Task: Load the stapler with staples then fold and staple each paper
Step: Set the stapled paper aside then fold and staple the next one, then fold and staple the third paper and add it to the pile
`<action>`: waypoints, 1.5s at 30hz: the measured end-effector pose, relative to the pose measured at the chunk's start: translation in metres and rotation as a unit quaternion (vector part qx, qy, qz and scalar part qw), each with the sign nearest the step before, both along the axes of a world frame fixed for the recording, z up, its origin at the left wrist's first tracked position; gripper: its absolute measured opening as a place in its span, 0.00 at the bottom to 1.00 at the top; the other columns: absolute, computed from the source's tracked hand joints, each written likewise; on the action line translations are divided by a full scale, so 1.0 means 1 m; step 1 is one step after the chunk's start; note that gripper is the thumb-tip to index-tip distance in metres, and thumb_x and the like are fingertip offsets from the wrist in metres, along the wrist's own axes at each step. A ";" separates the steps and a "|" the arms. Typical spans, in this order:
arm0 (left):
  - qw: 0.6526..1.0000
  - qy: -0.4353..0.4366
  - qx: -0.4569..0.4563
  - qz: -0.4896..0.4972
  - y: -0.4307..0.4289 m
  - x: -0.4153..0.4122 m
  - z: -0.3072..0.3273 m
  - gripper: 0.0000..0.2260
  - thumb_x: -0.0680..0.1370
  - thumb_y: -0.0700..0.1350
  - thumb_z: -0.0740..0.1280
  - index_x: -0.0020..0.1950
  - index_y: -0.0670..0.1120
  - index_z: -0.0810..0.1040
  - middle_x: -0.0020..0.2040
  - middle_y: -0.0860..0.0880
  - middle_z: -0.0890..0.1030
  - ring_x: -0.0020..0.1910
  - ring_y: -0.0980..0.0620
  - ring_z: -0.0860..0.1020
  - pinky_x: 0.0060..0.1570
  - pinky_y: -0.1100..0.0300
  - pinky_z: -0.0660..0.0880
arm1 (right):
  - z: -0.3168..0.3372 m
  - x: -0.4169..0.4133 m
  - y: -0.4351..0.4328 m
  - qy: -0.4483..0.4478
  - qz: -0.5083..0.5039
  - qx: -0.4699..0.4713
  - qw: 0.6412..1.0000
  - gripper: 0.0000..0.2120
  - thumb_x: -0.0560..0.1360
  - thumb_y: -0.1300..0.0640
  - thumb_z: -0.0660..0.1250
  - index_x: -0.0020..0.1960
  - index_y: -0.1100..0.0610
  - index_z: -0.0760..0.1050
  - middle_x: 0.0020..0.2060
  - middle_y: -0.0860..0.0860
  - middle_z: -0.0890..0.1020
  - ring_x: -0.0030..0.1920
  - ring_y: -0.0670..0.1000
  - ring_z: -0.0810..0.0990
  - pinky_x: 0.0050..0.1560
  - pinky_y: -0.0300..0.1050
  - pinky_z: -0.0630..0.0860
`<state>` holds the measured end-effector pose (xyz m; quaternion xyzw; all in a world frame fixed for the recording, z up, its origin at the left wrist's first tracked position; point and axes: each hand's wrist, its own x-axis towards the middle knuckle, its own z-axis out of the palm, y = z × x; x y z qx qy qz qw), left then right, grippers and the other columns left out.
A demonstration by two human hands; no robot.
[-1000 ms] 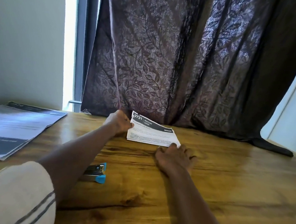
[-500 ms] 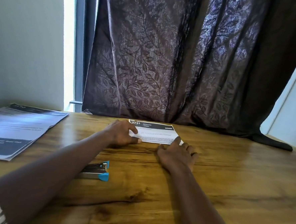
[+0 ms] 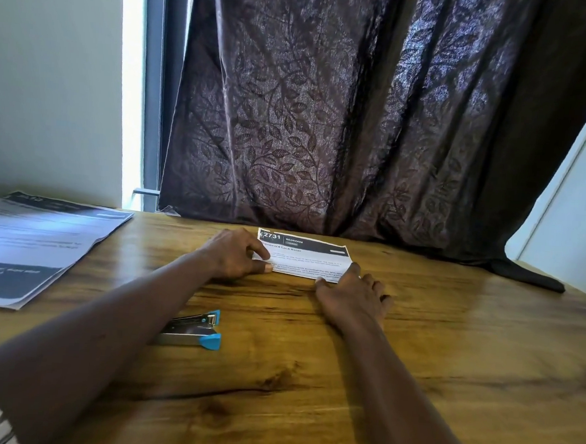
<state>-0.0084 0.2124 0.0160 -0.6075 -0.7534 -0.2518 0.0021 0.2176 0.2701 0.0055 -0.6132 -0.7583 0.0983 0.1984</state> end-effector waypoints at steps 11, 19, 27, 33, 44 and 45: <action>1.000 -0.001 0.006 0.003 -0.006 -0.004 -0.001 0.16 0.73 0.63 0.74 0.58 0.60 0.85 0.58 0.52 0.85 0.56 0.52 0.80 0.59 0.53 0.78 | 0.005 0.011 0.014 0.092 0.007 0.017 0.996 0.12 0.77 0.48 0.68 0.59 0.45 0.80 0.64 0.50 0.79 0.69 0.57 0.67 0.66 0.54 0.65; 1.000 0.005 0.004 0.011 -0.013 0.002 0.001 0.16 0.73 0.63 0.75 0.57 0.59 0.85 0.57 0.52 0.85 0.54 0.52 0.80 0.58 0.53 0.79 | 0.000 0.019 0.031 0.118 0.005 0.042 0.992 0.09 0.73 0.42 0.74 0.49 0.44 0.83 0.57 0.50 0.83 0.65 0.56 0.73 0.64 0.54 0.71; 1.000 0.009 -0.012 0.017 -0.031 0.010 0.022 0.30 0.73 0.70 0.69 0.69 0.54 0.78 0.66 0.48 0.81 0.64 0.46 0.79 0.61 0.53 0.75 | 0.005 0.008 0.015 0.064 0.044 0.154 0.985 0.22 0.79 0.40 0.62 0.70 0.48 0.74 0.68 0.52 0.74 0.68 0.57 0.70 0.67 0.56 0.68; 1.000 0.001 0.021 0.010 -0.100 -0.003 0.054 0.33 0.73 0.73 0.63 0.68 0.52 0.79 0.64 0.51 0.82 0.62 0.48 0.79 0.62 0.48 0.76 | 0.009 -0.027 -0.032 0.151 0.242 0.151 0.946 0.21 0.80 0.40 0.62 0.68 0.49 0.76 0.66 0.47 0.74 0.69 0.51 0.70 0.71 0.54 0.66; 0.949 0.115 -0.026 0.294 -0.269 -0.139 0.017 0.34 0.74 0.74 0.60 0.74 0.56 0.71 0.75 0.53 0.73 0.73 0.45 0.70 0.66 0.44 0.68 | 0.012 -0.071 -0.115 0.139 0.425 0.059 0.893 0.16 0.80 0.39 0.62 0.62 0.44 0.78 0.58 0.37 0.77 0.60 0.37 0.73 0.62 0.40 0.71; 0.942 0.105 -0.047 0.317 -0.274 -0.147 0.013 0.33 0.75 0.73 0.59 0.75 0.56 0.70 0.76 0.52 0.72 0.73 0.44 0.70 0.65 0.43 0.68 | 0.012 -0.077 -0.116 0.145 0.423 0.043 0.893 0.15 0.80 0.39 0.62 0.61 0.44 0.78 0.58 0.37 0.78 0.59 0.37 0.74 0.61 0.42 0.72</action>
